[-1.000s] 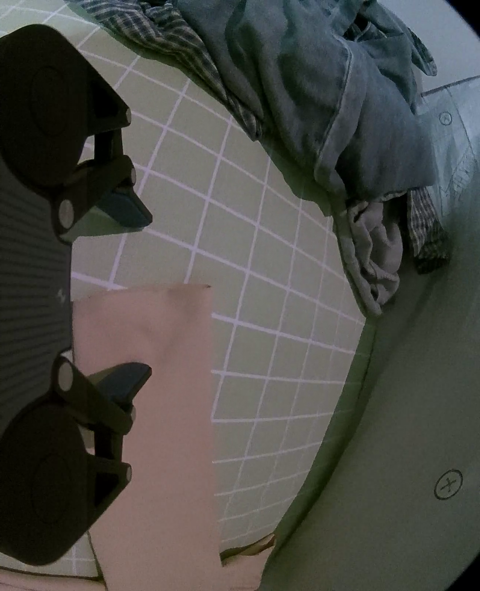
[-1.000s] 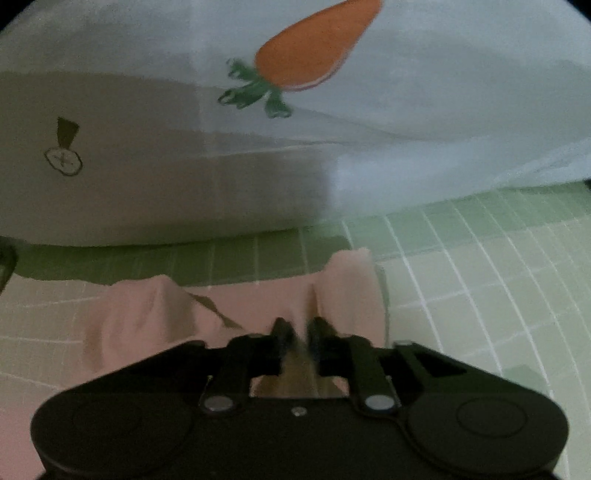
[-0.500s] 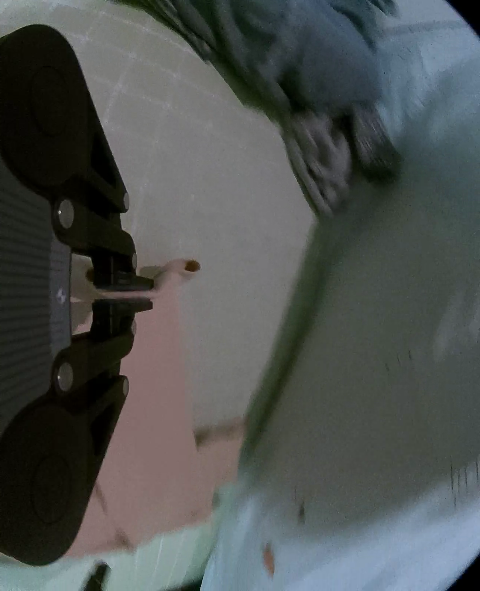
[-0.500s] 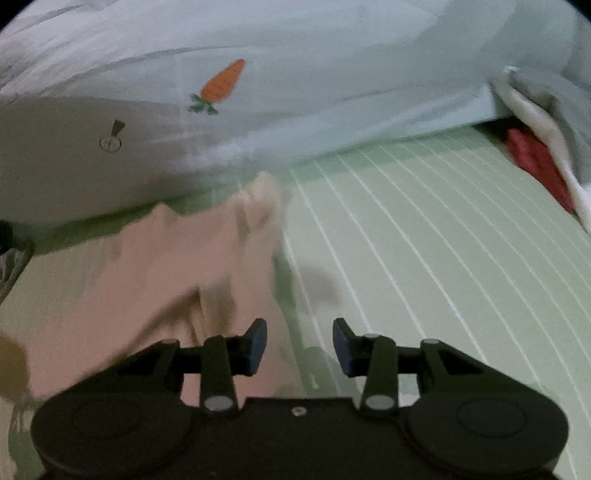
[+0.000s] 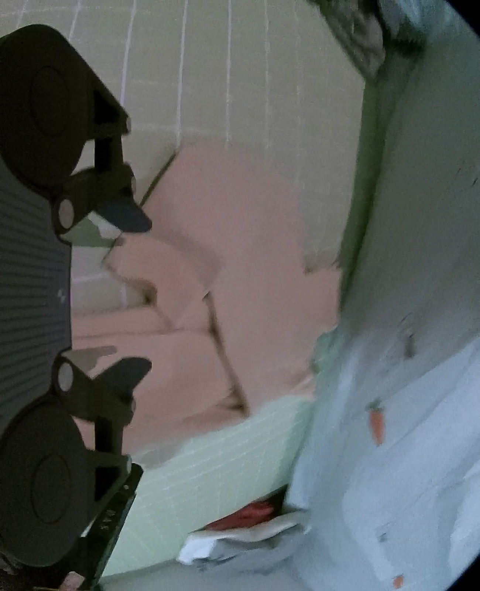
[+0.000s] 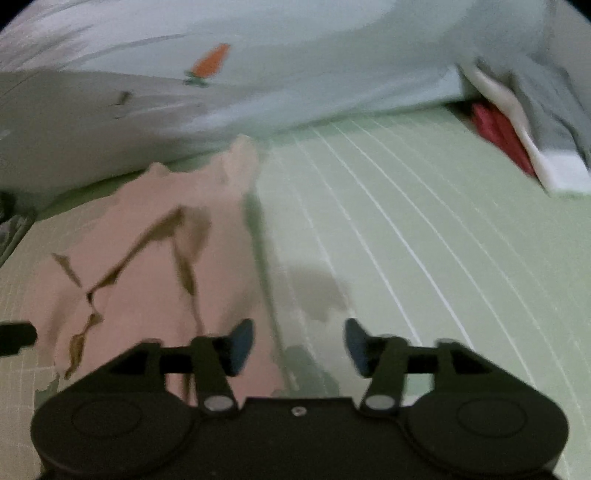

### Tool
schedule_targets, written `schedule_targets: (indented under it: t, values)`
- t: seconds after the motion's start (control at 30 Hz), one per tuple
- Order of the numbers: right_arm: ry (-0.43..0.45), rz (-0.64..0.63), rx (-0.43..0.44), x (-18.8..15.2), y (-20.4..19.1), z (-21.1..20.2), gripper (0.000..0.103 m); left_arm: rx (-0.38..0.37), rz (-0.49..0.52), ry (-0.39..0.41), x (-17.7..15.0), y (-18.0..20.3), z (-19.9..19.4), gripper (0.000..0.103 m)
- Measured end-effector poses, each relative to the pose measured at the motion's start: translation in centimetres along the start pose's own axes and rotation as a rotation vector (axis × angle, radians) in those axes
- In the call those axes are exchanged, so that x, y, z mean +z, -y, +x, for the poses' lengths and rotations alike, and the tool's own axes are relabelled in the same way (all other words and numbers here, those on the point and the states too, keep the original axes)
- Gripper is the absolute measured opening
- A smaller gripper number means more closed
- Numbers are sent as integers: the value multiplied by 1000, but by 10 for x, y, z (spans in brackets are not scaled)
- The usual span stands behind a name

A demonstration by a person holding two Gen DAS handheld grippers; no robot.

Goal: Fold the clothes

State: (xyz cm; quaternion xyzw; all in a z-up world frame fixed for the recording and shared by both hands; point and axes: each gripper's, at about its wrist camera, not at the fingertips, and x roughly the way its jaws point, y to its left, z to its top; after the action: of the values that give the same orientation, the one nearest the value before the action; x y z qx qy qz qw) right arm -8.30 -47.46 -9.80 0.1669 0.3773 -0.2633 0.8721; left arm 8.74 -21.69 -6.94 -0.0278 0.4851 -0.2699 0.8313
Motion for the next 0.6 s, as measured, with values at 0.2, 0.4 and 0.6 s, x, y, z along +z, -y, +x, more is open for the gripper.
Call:
schedule_targets:
  t: [0.2,0.4,0.6]
  values:
    - [39,-165,122,17,-58,13,103,155,-68,-10,3,-29,3,86]
    - [64,-312,207,21,-117,24,103,246,-127,-50,-3,-56,10,86]
    - [2,-409,276,13,-154,37,84,236,-148,-77,-22,-69,6,86]
